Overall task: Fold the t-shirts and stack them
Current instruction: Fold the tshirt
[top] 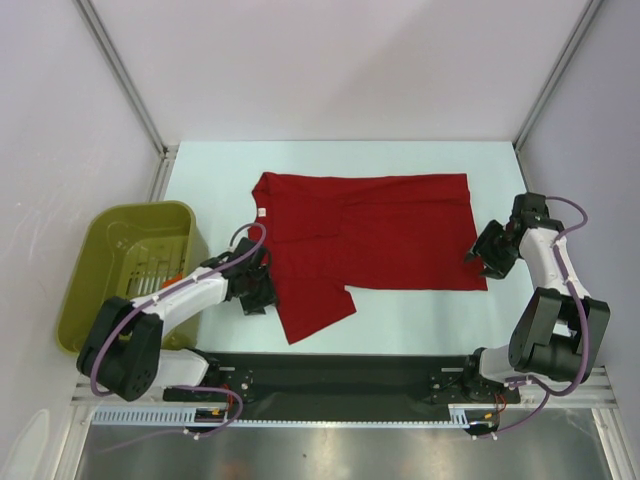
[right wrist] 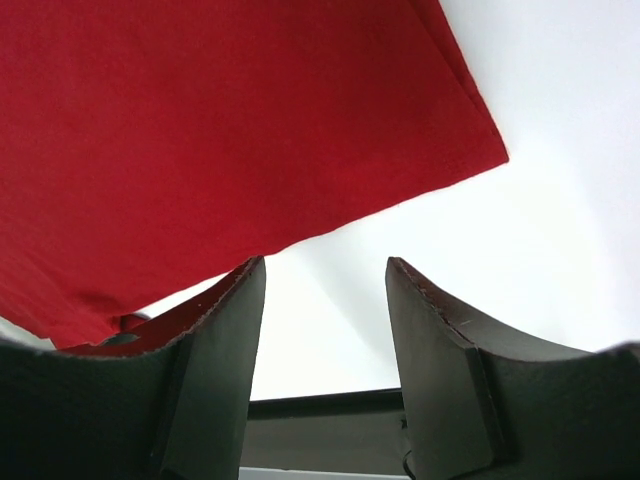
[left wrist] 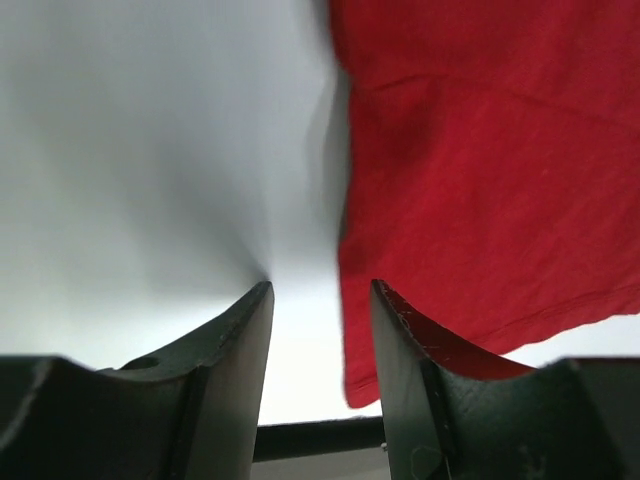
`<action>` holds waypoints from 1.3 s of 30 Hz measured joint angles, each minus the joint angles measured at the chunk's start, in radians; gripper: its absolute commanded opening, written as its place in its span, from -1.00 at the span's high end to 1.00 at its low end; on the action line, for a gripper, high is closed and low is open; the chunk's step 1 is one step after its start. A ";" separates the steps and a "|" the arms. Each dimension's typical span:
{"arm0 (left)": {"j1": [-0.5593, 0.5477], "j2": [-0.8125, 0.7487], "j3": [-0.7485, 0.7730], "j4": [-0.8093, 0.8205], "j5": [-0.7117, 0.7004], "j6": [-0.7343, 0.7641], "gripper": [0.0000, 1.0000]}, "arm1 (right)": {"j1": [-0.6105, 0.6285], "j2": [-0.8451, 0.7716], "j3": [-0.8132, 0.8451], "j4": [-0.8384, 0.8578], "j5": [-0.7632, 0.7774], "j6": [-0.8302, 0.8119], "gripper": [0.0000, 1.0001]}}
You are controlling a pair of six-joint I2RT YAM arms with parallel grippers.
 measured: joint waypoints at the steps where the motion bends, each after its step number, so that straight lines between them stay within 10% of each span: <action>1: -0.001 0.016 0.003 0.006 0.000 0.000 0.01 | 0.000 0.000 0.000 -0.002 0.001 0.000 -0.14; 14: -0.005 0.090 0.040 0.097 -0.017 0.000 0.31 | -0.026 -0.001 -0.073 -0.036 0.049 0.039 -0.10; 17: -0.005 0.098 0.040 0.119 -0.018 0.000 0.61 | -0.057 -0.001 -0.084 -0.044 0.060 0.051 -0.09; 18: -0.005 0.100 0.040 0.122 -0.019 0.000 0.99 | -0.073 -0.001 -0.085 -0.044 0.060 0.053 -0.09; 39: -0.010 0.078 0.131 0.046 -0.018 0.170 1.00 | -0.169 0.130 -0.131 0.090 0.025 0.095 0.13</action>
